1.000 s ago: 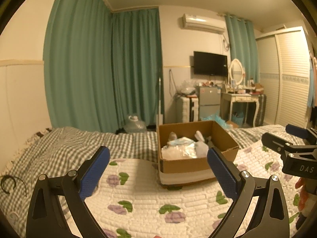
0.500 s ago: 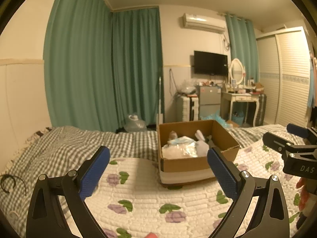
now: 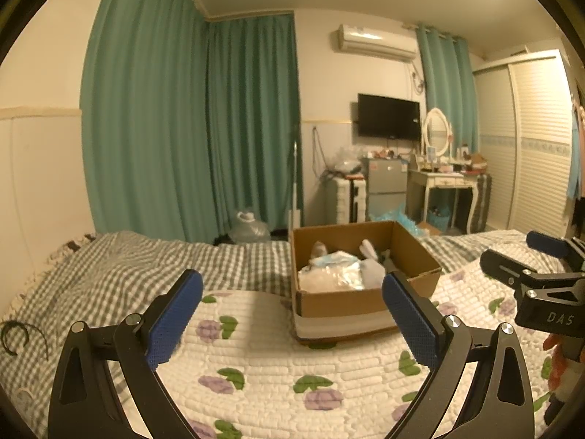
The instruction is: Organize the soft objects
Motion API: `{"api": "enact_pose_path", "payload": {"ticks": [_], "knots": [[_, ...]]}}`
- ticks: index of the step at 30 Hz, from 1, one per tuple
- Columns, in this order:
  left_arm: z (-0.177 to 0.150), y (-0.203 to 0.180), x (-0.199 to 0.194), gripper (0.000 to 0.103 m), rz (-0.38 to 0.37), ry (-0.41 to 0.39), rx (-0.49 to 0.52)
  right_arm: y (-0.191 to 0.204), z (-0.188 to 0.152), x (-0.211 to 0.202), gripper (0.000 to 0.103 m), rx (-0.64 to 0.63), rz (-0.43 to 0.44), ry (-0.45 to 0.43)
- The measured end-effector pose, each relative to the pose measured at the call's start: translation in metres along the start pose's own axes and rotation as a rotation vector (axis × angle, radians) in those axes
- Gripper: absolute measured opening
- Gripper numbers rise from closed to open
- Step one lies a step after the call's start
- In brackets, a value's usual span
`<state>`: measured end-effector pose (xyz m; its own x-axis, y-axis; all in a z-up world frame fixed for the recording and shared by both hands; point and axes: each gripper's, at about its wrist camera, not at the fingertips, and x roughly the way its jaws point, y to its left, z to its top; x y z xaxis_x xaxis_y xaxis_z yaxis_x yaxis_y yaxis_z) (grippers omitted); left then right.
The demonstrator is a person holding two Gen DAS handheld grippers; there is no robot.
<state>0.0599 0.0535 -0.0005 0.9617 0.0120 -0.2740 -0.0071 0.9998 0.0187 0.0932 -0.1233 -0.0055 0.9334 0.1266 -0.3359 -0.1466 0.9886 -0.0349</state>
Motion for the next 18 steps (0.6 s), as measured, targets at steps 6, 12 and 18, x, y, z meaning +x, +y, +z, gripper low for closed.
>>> {"api": "enact_pose_path", "payload": {"ticks": [6,12,18], "knots": [[0.0,-0.0003,-0.0001,0.1,0.001,0.002,0.0,0.0,-0.001,0.0033,0.103,0.002,0.001,0.01],[-0.0007,0.0003,0.0008,0.1,0.001,0.002,-0.001,-0.0011,-0.0026,0.0047,0.103,0.007,-0.005,0.011],[-0.0023,0.0033,0.0036,0.1,-0.014,0.012,-0.008,-0.0014,-0.0038,0.0064,0.103,0.014,-0.005,0.016]]}}
